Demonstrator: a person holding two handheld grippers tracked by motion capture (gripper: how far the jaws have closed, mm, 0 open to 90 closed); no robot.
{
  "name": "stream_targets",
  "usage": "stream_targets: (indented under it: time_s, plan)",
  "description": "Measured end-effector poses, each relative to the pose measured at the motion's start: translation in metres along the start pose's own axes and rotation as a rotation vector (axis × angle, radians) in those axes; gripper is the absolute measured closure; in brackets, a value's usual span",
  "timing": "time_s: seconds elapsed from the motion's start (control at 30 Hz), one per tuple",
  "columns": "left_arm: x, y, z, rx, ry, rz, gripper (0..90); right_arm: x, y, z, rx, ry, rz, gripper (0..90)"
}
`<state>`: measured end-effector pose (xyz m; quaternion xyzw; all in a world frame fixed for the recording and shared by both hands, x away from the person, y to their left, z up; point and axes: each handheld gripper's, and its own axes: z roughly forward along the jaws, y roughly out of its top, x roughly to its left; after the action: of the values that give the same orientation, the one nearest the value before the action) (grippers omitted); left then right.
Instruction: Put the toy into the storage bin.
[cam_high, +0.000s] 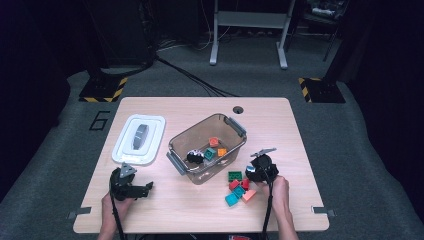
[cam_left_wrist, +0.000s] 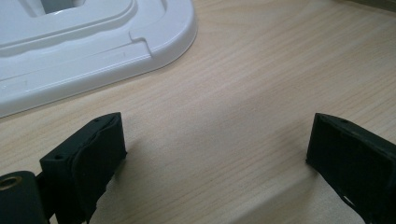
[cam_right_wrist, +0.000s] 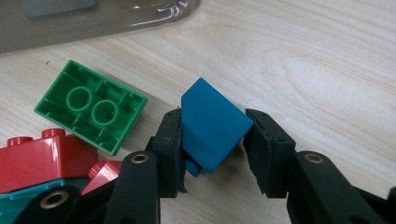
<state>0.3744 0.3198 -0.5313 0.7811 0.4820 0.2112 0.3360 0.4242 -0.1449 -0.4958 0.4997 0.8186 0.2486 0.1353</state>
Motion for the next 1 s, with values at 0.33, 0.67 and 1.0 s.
stream_targets:
  time_s: [0.33, 0.67, 1.0]
  plan:
    - [0.0, 0.0, 0.0, 0.001, 0.0, -0.001, 4.2, -0.002, -0.001, -0.003, -0.01, 0.009, 0.016, 59.3]
    - [0.0, 0.0, 0.0, 0.0, 0.0, 0.0, 4.2, -0.008, 0.004, -0.021, -0.075, 0.012, 0.042, 59.3]
    - [0.0, 0.0, 0.0, 0.001, -0.002, 0.003, 4.2, -0.013, 0.014, -0.035, -0.116, -0.002, 0.037, 59.3]
